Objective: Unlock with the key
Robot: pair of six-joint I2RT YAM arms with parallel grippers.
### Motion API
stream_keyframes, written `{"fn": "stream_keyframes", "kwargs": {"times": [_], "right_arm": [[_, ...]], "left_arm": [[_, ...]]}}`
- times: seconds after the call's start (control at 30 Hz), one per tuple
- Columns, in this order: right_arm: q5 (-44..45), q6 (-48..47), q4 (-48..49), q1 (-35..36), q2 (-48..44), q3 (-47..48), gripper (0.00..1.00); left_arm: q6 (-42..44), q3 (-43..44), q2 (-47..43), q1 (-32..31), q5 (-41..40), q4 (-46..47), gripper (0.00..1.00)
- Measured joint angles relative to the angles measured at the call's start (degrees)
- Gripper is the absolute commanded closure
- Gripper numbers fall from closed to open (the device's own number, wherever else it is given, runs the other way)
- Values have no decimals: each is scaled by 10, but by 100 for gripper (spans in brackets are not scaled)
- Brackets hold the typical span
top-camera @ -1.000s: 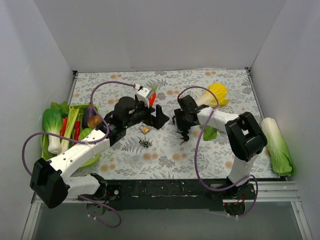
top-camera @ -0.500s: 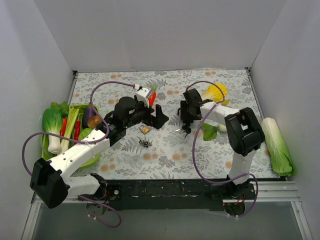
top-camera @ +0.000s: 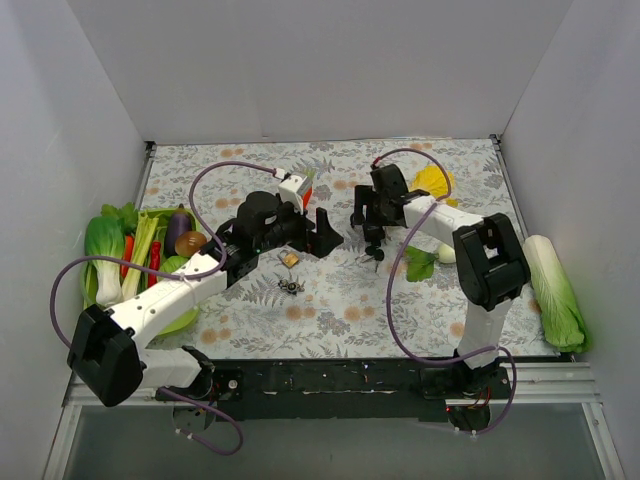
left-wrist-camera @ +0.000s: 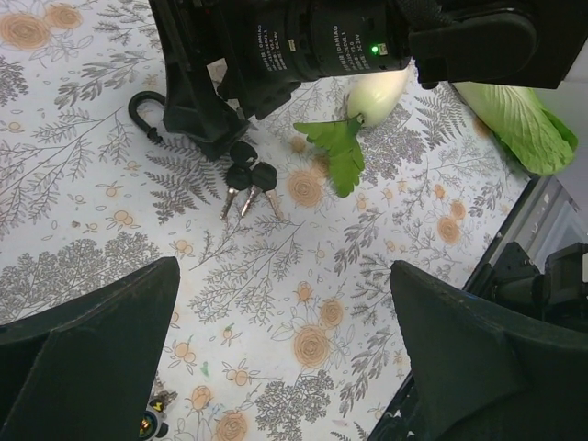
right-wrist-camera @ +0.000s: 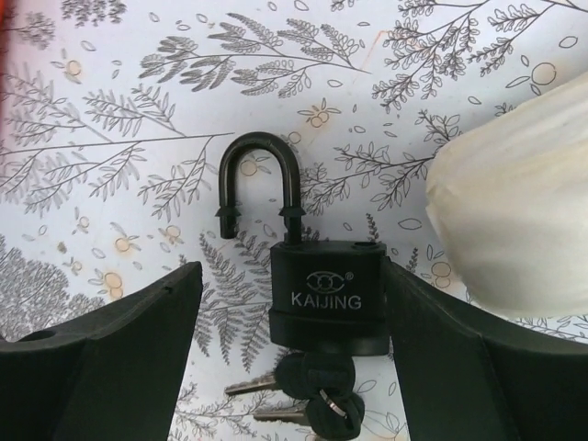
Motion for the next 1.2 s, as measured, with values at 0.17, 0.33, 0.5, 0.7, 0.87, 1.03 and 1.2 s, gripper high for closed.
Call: {"fn": "stream_keyframes", "kwargs": {"times": [0.17,0.33,0.5,0.7,0.87,1.03,1.2], "right_arm": [[-28,-7,23,0,-57,-47,15],[-49,-25,40,1,-166,-113,16],[-53,-50,45,1,-263,-147,17],[-62,-64,50,1,-348,-181,16],[-89,-62,58,1,-385,-207,17],[-100,-59,61,1,-413,-232,17],[-100,-57,60,1,-436,-249,18]], "left_arm": [[-4,0,10,0,20,12,2],[10,0,11,0,7,13,2],[52,-19,5,7,-33,1,2],[109,-77,8,11,-42,-42,2],[151,-75,64,11,-3,-63,2],[180,-68,131,10,-17,-103,2],[196,-60,164,11,-24,-138,5]]}}
